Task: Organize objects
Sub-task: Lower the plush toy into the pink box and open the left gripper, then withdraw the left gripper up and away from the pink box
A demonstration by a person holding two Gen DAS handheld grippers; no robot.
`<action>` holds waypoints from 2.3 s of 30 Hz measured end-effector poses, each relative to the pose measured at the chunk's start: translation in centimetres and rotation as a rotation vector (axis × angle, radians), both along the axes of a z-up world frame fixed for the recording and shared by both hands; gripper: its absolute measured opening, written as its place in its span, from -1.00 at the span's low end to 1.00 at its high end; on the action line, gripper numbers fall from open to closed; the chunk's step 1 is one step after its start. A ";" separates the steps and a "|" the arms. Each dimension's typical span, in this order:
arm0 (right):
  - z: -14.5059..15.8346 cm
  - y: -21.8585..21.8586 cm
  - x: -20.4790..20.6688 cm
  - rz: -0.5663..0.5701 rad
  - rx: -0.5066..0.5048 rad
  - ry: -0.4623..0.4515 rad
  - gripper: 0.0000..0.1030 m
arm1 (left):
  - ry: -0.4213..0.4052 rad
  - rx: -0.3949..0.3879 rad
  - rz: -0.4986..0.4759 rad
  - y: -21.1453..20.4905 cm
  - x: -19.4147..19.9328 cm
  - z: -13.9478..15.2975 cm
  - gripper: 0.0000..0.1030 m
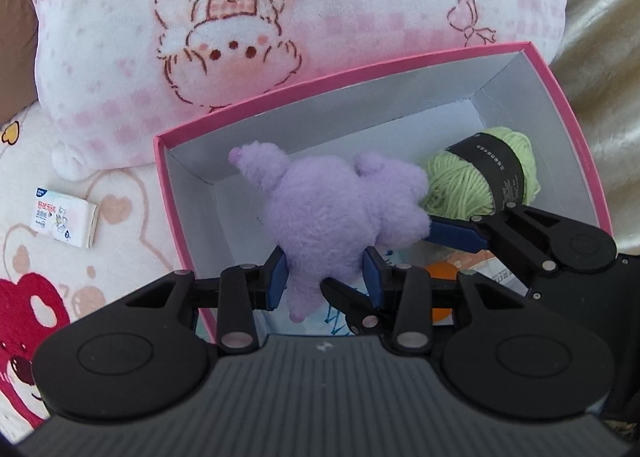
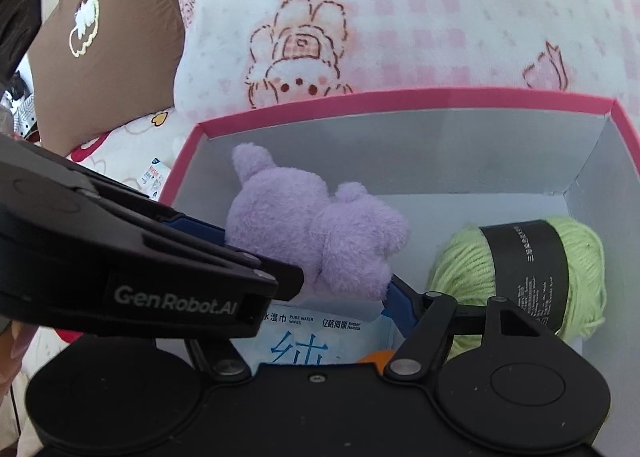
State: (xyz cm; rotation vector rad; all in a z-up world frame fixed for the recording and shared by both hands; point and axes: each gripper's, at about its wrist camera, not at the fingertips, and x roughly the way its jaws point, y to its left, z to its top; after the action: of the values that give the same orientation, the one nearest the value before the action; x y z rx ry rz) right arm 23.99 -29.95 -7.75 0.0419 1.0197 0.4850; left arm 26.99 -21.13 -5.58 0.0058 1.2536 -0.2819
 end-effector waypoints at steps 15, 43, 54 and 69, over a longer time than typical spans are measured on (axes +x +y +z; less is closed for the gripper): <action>2.5 -2.0 -4.5 -0.027 0.044 -0.110 0.36 | -0.085 0.010 -0.057 1.3 -3.1 3.5 -0.21; 12.3 2.0 -17.1 -0.101 0.030 -0.159 0.34 | -0.159 -0.142 -0.240 9.1 -15.1 14.3 -0.06; 14.9 6.7 -21.3 -0.054 -0.041 -0.171 0.37 | -0.192 -0.125 -0.253 12.8 -18.5 15.4 -0.04; 15.0 11.3 -23.3 0.018 -0.088 -0.121 0.40 | -0.209 -0.156 -0.225 19.5 -21.7 15.1 -0.02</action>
State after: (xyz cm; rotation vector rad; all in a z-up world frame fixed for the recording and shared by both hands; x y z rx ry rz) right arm 0.72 -18.61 7.23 -0.0743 0.9219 0.4533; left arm 5.27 -1.67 9.52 0.0417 1.0207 -0.5597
